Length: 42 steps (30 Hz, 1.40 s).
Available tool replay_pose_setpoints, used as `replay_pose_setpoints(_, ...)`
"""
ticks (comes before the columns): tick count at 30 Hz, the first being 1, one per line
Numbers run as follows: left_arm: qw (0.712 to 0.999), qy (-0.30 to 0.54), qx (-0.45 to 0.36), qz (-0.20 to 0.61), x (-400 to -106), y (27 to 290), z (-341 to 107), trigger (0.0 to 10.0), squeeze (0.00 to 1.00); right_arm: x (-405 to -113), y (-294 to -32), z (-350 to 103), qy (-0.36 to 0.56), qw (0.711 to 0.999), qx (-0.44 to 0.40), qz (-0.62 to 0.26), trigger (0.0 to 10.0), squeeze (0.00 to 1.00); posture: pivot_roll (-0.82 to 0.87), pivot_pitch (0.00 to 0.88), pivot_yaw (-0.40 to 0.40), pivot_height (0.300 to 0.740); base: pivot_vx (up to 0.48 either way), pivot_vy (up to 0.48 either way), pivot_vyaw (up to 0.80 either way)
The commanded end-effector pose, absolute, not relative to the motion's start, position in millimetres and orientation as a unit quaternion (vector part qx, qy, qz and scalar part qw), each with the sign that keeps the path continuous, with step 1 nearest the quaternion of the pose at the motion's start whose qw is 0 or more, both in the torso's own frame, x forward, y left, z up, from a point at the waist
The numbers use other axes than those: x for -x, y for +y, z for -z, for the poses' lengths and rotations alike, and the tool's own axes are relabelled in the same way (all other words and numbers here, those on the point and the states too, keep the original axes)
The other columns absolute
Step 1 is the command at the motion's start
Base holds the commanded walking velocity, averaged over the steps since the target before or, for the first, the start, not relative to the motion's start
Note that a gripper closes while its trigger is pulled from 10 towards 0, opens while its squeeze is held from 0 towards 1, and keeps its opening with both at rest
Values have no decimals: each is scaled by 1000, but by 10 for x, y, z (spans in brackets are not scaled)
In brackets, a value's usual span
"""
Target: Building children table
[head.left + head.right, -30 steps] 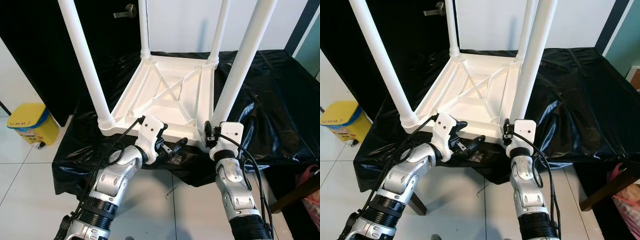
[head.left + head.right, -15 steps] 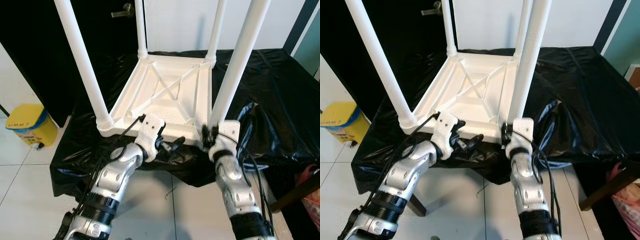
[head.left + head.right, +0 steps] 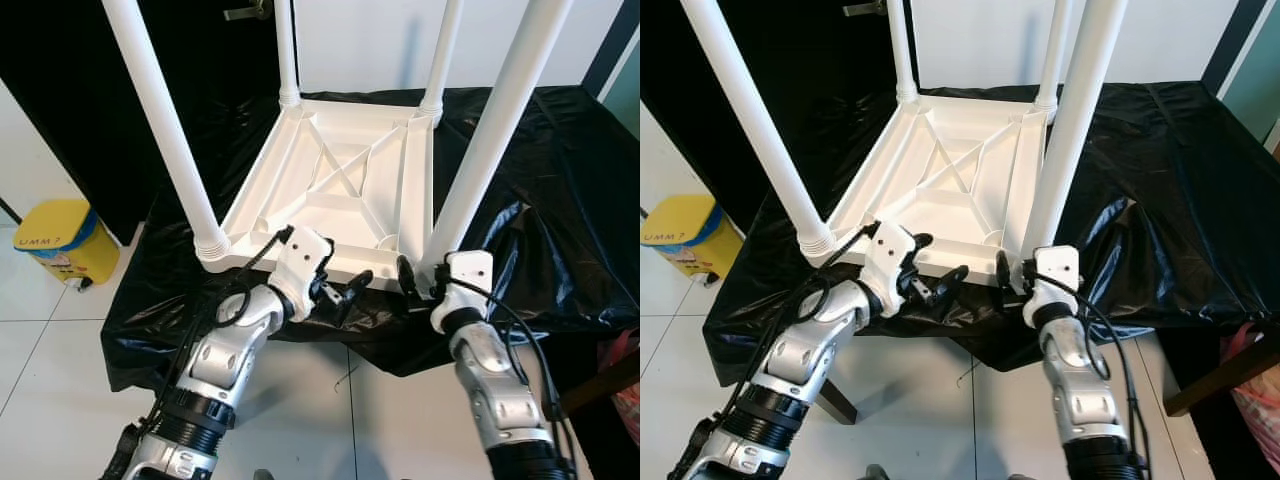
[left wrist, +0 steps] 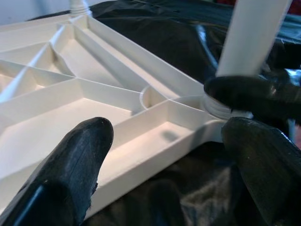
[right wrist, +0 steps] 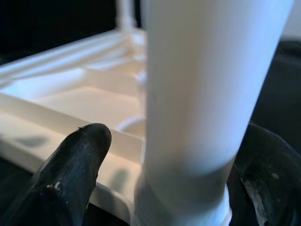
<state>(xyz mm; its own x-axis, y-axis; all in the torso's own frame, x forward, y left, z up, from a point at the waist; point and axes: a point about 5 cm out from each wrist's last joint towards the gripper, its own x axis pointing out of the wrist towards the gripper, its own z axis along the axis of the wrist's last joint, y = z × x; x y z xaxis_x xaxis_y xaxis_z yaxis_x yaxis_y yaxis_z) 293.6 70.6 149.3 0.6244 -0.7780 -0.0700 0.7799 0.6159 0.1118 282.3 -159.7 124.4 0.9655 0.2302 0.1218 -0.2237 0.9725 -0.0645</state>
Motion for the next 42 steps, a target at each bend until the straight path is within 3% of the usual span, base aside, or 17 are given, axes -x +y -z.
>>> replay_pose_setpoints(1,872,17,-58,485,-2891,700,-1487,10000,0,-2813,-1612,-1282,-78,986,20,-148,10000,0,-61,0,40,740,0,0,0)
replay_pose_setpoints(13,849,15,-60,525,-2875,668,-1521,10000,0,-2947,-1774,-1308,-51,958,82,-270,10000,0,-73,0,54,740,0,0,0)
replay_pose_setpoints(17,840,12,-64,538,-2888,591,-1531,10000,0,-3115,-1783,-1322,-26,944,97,-314,10000,0,-82,0,52,740,0,0,0)
replay_pose_setpoints(24,834,9,-66,548,-2868,541,-1532,10000,0,-3207,-1763,-1334,-19,938,101,-331,10000,0,-72,0,40,740,0,0,0)
replay_pose_setpoints(25,834,8,-66,548,-2860,532,-1531,10000,0,-3210,-1763,-1322,-17,936,102,-335,4902,0,-68,0,35,740,0,0,0)
replay_pose_setpoints(26,834,8,-66,548,-2860,532,-1531,10000,0,-3210,-1763,-1322,-17,936,102,-335,4902,0,-68,0,35,740,0,0,0)
replay_pose_setpoints(27,837,8,-60,544,-2848,533,-1526,10000,0,-3214,-1789,-1287,-12,934,105,-342,0,0,-62,0,26,740,0,0,0)
replay_pose_setpoints(35,842,8,-54,537,-2844,542,-1522,10000,0,-3211,-1844,-1248,-7,936,102,-338,0,0,-59,0,22,740,0,0,0)
replay_pose_setpoints(36,844,9,-52,533,-2845,546,-1519,10000,0,-3207,-1854,-1234,-4,937,99,-334,4510,0,-63,0,22,740,0,0,0)
replay_pose_setpoints(37,844,9,-52,533,-2845,546,-1519,10000,0,-3207,-1854,-1234,-4,937,99,-334,4510,0,-63,0,22,740,0,0,0)
replay_pose_setpoints(38,847,10,-48,530,-2844,546,-1514,10000,0,-3202,-1860,-1222,-3,941,95,-325,10000,0,-65,0,19,740,0,0,0)
replay_pose_setpoints(42,850,11,-42,525,-2828,541,-1499,10000,0,-3186,-1859,-1206,-5,947,82,-311,10000,0,-67,0,9,740,0,0,0)
